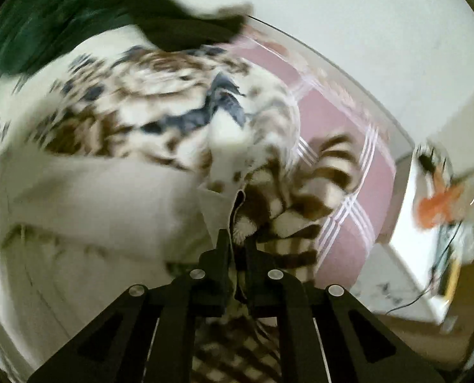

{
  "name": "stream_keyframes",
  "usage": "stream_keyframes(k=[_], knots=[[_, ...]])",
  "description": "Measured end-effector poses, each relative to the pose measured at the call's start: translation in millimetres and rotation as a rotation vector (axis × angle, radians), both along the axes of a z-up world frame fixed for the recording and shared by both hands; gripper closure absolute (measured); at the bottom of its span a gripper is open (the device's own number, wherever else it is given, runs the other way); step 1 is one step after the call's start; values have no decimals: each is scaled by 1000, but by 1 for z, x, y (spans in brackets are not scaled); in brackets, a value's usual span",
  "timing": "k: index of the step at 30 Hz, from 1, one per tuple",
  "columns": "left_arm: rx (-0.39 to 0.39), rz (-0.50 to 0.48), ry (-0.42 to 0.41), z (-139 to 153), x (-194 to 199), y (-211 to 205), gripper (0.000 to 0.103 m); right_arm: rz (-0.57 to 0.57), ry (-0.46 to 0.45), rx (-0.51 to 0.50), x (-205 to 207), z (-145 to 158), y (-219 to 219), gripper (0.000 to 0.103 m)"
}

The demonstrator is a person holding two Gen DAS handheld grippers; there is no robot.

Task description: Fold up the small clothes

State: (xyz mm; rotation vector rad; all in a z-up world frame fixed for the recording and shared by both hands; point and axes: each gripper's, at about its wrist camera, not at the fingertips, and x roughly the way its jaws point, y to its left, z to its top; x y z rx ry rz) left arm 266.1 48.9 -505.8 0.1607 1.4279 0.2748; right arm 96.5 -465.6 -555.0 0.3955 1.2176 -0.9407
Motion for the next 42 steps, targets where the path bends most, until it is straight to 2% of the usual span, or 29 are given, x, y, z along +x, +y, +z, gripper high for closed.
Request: stream_keyframes(k=[1, 3, 4, 7, 8, 10, 11, 12, 13, 15, 18, 20, 23, 26, 28, 30, 33, 37, 40, 42], knots=[[-4, 11, 1, 1, -2, 7, 0, -24, 14, -24, -1, 10, -2, 95], [-12, 29, -4, 4, -5, 21, 0, -112, 56, -94, -15, 12, -26, 95], [-15, 34, -7, 4, -6, 26, 0, -167, 67, -89, -20, 10, -46, 95], [-24, 40, -12, 2, -7, 36, 0, -372, 136, 53, -55, -15, -101, 95], [-25, 39, -11, 1, -8, 36, 0, -444, 120, 94, -68, -18, -111, 95], [-28, 37, -5, -2, -7, 35, 0, -542, -9, 179, -88, -12, -122, 89], [-31, 34, -1, -3, -7, 33, 0, -541, -96, 204, -92, -5, -122, 83], [-33, 30, -1, -4, -6, 31, 0, -509, -178, 225, -91, 3, -117, 69], [-36, 24, -1, -3, -5, 28, 0, -473, -225, 244, -91, 9, -114, 64], [-40, 2, -4, -2, -2, 19, 0, -404, -294, 316, -79, 10, -102, 62], [-43, -40, -11, -1, 1, 2, 0, -390, -275, 433, -73, -14, -97, 62], [-48, -69, -10, -1, 3, -9, 0, -446, -218, 427, -77, -32, -95, 62], [-52, -96, -10, 0, 6, -21, 0, -511, -221, 444, -86, -60, -96, 62], [-49, -117, -16, 0, 9, -28, 0, -529, -257, 469, -85, -77, -97, 62], [-42, -123, -16, -1, 10, -30, 0, -500, -251, 411, -80, -71, -89, 65], [-41, -120, -12, -3, 10, -30, 0, -437, -229, 375, -69, -64, -77, 96], [-39, -115, -6, -4, 9, -29, 0, -368, -215, 325, -56, -50, -51, 100], [-41, -105, -5, -2, 5, -23, 0, -229, -184, 256, -25, -27, -9, 101], [-41, -91, -12, 2, 4, -15, 0, -17, -156, 202, 6, 0, 46, 101], [-38, -71, -19, 7, 2, -6, 0, 191, -135, 184, 38, 21, 99, 101]])
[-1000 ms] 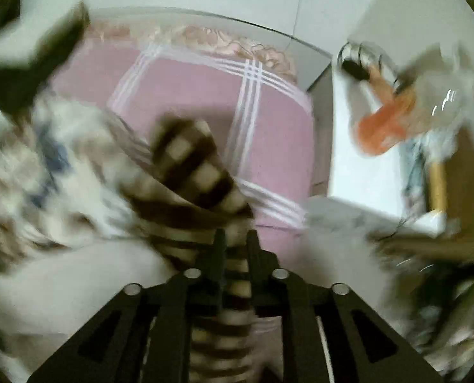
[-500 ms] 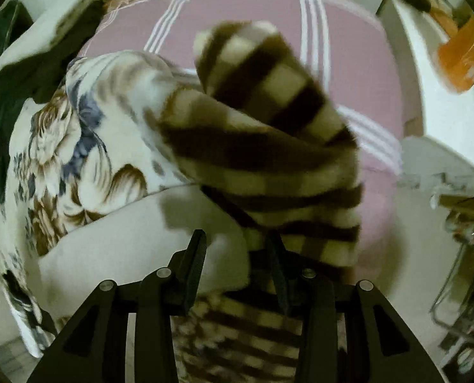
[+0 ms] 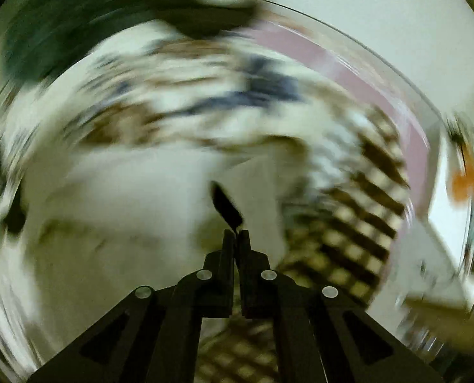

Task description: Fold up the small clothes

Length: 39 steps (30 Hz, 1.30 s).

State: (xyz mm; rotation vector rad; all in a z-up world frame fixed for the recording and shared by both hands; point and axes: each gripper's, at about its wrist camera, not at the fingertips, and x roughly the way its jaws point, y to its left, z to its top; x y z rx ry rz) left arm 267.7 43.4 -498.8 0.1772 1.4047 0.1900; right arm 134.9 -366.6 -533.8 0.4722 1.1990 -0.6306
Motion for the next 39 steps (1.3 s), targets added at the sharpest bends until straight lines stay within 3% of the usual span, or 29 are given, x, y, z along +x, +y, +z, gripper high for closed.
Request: stream_keyframes(k=[4, 9, 12, 14, 20, 25, 31, 33, 34, 36, 39], knots=[[23, 50, -10, 7, -9, 24, 0, 394, 19, -10, 41, 18, 124, 101], [64, 120, 3, 7, -26, 63, 0, 879, 59, -60, 38, 5, 294, 101], [83, 156, 15, 4, -35, 82, 0, 1053, 98, -86, 11, -11, 368, 101], [87, 177, 22, 1, -40, 93, 0, 1112, 137, -88, -2, -23, 393, 101], [84, 231, 30, -7, -52, 116, 0, 1159, 234, -94, -17, -57, 414, 101], [73, 279, 26, -7, -57, 134, 0, 1186, 273, -92, -12, -67, 428, 101], [46, 364, 17, -9, -64, 168, 0, 1157, 317, 43, -26, -64, 430, 99], [-11, 424, 20, -13, -68, 188, 0, 1077, 328, 193, -21, -64, 415, 98], [-82, 483, 30, -18, -71, 202, 0, 1035, 332, 247, -18, -65, 405, 95], [-208, 600, 32, -28, -78, 226, 0, 949, 305, 313, -12, -61, 384, 69], [-359, 721, 26, -49, -88, 251, 0, 853, 276, 327, -4, -56, 356, 66]])
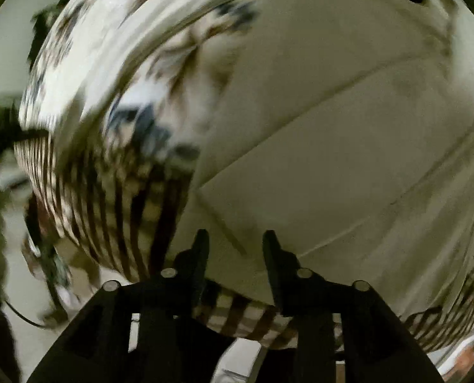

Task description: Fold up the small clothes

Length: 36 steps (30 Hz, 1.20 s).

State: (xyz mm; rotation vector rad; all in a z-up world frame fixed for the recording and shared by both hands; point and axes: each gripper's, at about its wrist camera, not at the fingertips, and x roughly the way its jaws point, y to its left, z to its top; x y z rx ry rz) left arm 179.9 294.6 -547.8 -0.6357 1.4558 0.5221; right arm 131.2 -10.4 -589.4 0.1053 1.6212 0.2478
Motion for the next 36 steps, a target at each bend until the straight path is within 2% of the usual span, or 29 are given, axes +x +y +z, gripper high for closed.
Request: stream_keyframes(k=[4, 6, 7, 8, 9, 10, 11, 12, 19, 23, 27, 29, 31, 36], knots=[[-61, 61, 8, -32, -5, 15, 8, -102, -6, -14, 22, 5, -27, 66], [-83, 82, 5, -45, -5, 20, 37, -133, -18, -29, 32, 9, -40, 66], [-83, 86, 3, -48, -4, 21, 40, -144, -23, -38, 36, 9, -44, 66], [-70, 87, -12, -47, -2, 21, 52, -155, -27, -46, 38, 10, -49, 66], [-38, 80, -32, -43, 0, 20, 69, -165, -29, -50, 40, 11, -53, 66], [-19, 75, -42, -39, 1, 19, 78, -175, -31, -55, 40, 12, -57, 66], [-6, 75, -59, -34, 2, 18, 95, -183, -34, -62, 39, 12, -60, 66], [5, 72, -70, -28, 2, 18, 100, -190, -36, -67, 38, 12, -60, 66], [101, -10, -184, 35, 0, 2, 102, -220, -38, -61, 24, 1, -74, 66], [182, -161, -268, 74, -14, -40, 102, -238, -56, -55, 12, 4, -91, 66], [215, -425, -355, 112, -4, -128, 102, -292, -57, -51, -2, 12, -127, 66], [205, -558, -387, 118, 3, -179, 102, -327, -56, -56, -12, 16, -151, 66], [159, -702, -415, 119, -1, -240, 102, -360, -57, -66, -21, 19, -175, 66], [45, -967, -419, 107, -34, -357, 102, -451, -58, -107, -53, 23, -239, 66]])
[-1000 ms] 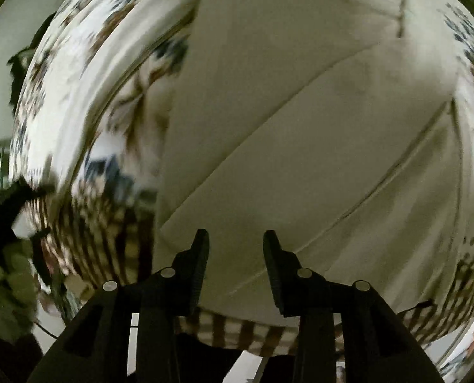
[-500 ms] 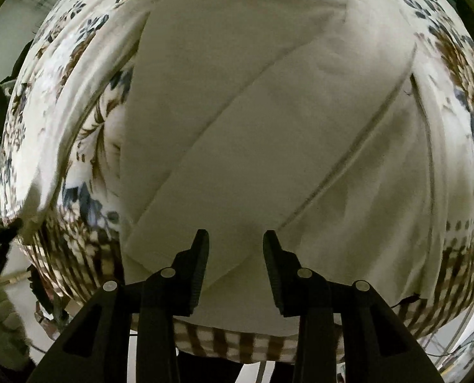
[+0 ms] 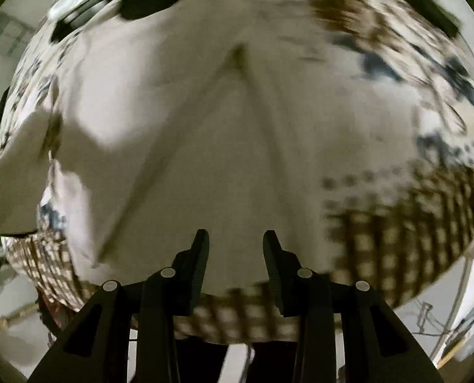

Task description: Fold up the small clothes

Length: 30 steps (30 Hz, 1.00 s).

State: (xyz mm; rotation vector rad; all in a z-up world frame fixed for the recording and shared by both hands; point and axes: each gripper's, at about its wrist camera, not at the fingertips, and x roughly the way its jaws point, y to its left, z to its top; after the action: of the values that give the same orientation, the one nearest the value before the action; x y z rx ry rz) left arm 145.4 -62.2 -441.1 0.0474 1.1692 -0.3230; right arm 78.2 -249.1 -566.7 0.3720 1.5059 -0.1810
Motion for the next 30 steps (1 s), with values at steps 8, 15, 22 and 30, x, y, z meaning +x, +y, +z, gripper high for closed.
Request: stream_keyframes(k=[8, 15, 22, 30], knots=[[44, -149, 106, -46, -30, -76, 100, -52, 27, -6, -37, -9, -59, 66], [26, -63, 228, -67, -19, -49, 44, -117, -25, 135, -45, -2, -88, 66], [66, 189, 227, -63, 1, 51, 38, -76, -90, 264, -2, -10, -49, 62], [126, 424, 265, -85, -4, 146, 38, -10, -5, 303, 36, -59, 9, 103]])
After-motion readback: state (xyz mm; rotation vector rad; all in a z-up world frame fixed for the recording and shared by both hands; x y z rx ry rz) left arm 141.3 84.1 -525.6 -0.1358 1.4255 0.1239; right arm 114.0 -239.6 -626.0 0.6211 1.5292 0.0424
